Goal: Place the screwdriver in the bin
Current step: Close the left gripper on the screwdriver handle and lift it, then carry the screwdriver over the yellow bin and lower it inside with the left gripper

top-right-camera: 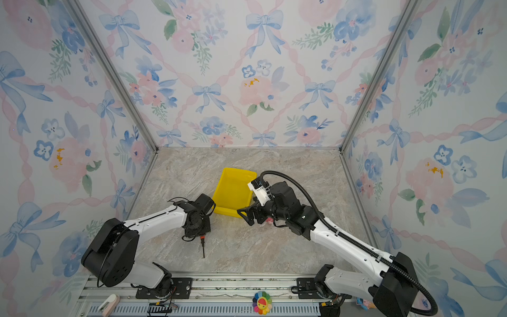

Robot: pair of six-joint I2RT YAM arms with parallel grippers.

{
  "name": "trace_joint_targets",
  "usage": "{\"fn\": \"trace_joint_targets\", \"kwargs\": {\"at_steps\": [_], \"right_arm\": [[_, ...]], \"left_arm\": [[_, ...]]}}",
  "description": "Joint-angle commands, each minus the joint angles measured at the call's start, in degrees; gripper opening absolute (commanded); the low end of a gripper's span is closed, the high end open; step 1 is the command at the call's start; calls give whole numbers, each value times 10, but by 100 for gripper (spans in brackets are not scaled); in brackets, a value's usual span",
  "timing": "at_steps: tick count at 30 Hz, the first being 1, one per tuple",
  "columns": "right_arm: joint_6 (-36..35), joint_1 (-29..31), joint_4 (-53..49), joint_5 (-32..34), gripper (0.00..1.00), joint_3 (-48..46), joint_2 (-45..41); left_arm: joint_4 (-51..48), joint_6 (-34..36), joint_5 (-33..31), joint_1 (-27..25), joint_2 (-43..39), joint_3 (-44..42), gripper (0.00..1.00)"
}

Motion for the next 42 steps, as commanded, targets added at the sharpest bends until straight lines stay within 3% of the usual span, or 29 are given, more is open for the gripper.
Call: {"fn": "trace_joint_targets", "kwargs": {"at_steps": [1,21,32,42], "right_arm": [[5,-12,6,0,97,10,-1],[32,-82,18,-29,97,18,4],[37,-96,19,-22,97,27,17],[47,-97,11,3,97,29,19]], "left_arm": [[-13,4,-6,-3,-37,21,0],[-65,77,-49,11,-54,242,2],[-62,143,-38,10,51,405,1],[-62,161,-28,-5,206,526,1]]}}
